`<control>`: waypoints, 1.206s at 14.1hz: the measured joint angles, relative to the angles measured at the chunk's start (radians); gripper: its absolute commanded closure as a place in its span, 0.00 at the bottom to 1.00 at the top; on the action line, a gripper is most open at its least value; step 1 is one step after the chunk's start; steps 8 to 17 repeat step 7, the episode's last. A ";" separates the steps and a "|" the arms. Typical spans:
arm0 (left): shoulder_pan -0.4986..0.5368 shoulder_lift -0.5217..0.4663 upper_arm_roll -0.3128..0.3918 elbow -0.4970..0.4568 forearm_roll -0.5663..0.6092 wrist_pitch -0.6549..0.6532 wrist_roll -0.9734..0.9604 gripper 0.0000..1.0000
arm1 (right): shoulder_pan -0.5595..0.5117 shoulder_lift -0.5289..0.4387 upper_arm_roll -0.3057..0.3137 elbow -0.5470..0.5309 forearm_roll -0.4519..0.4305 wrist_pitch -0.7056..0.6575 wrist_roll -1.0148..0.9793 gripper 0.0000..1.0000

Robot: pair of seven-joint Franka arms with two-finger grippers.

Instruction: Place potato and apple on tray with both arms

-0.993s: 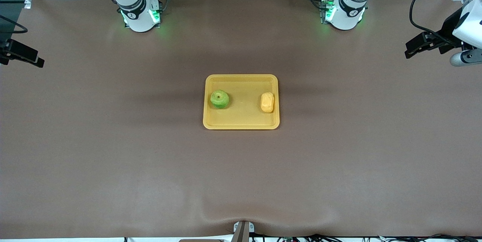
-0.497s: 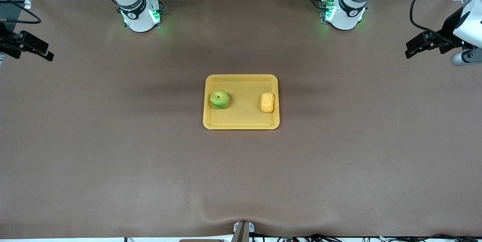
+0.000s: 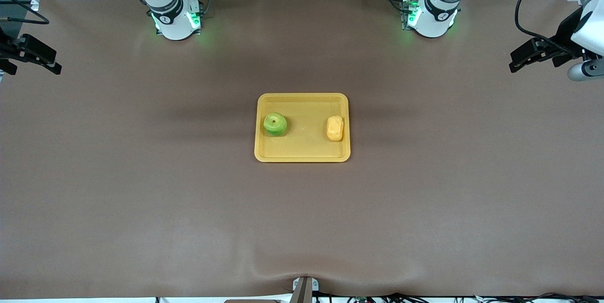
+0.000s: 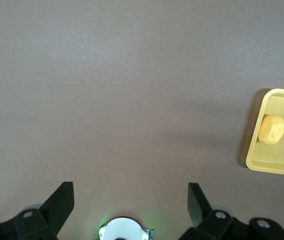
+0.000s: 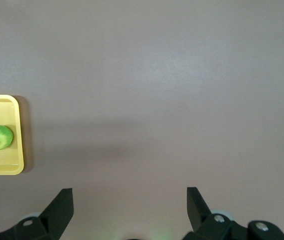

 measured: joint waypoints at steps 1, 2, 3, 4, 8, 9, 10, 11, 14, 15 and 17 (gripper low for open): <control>0.000 0.000 0.000 0.000 0.000 0.000 0.000 0.00 | 0.000 0.000 0.001 0.000 0.000 0.000 0.000 0.00; 0.000 0.000 -0.001 0.000 0.000 0.000 0.000 0.00 | 0.000 0.000 0.001 0.000 0.001 0.003 0.000 0.00; -0.001 0.000 -0.002 0.000 0.000 0.000 0.000 0.00 | 0.000 0.000 0.001 0.000 0.004 0.006 0.000 0.00; -0.001 0.000 -0.003 0.000 0.000 0.000 0.000 0.00 | 0.000 0.000 0.001 0.000 0.007 0.007 0.000 0.00; -0.001 0.000 -0.006 0.000 0.000 0.000 0.004 0.00 | 0.000 0.000 0.001 0.000 0.008 0.007 -0.001 0.00; -0.001 0.000 -0.006 0.000 0.000 0.000 0.004 0.00 | 0.000 0.000 0.001 0.000 0.008 0.007 -0.001 0.00; -0.001 0.000 -0.006 0.000 0.000 0.000 0.004 0.00 | 0.000 0.000 0.001 0.000 0.008 0.007 -0.001 0.00; -0.001 0.000 -0.006 0.000 0.000 0.000 0.004 0.00 | 0.000 0.000 0.001 0.000 0.008 0.007 -0.001 0.00; -0.001 0.000 -0.006 0.000 0.000 0.000 0.004 0.00 | 0.000 0.000 0.001 0.000 0.008 0.007 -0.001 0.00; -0.001 0.000 -0.006 0.000 0.000 0.000 0.004 0.00 | 0.000 0.000 0.001 0.000 0.008 0.007 -0.001 0.00; -0.001 0.000 -0.006 0.000 0.000 0.000 0.004 0.00 | 0.000 0.000 0.001 0.000 0.008 0.007 -0.001 0.00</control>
